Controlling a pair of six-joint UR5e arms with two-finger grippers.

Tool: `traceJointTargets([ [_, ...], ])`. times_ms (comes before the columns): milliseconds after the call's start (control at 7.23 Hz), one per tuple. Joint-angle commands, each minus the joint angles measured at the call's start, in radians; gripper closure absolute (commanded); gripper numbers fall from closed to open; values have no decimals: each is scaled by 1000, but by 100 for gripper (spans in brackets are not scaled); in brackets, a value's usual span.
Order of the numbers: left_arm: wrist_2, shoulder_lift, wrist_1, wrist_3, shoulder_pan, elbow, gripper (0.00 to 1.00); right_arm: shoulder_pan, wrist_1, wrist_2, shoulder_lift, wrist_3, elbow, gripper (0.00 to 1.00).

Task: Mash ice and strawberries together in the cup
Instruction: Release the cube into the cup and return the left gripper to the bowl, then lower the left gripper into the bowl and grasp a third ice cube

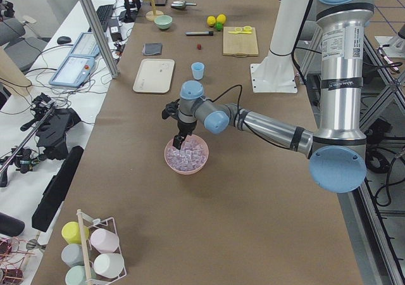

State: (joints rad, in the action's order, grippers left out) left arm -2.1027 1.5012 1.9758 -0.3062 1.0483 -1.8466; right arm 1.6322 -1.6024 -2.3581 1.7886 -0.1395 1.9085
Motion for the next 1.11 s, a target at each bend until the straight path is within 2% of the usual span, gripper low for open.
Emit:
traceJointTargets([
  [0, -54, -83, 108, -45, 1, 9, 0, 0, -1, -1, 0, 0, 1, 0],
  [277, -48, -174, 262, -42, -8, 39, 0, 0, 1, -1, 0, -2, 0, 0],
  [692, -45, -142, 275, -42, -31, 67, 3, 0, 1, -1, -2, 0, 0, 0],
  [968, -45, -115, 272, -41, -40, 72, 16, 0, 1, -1, -2, 0, 0, 0],
])
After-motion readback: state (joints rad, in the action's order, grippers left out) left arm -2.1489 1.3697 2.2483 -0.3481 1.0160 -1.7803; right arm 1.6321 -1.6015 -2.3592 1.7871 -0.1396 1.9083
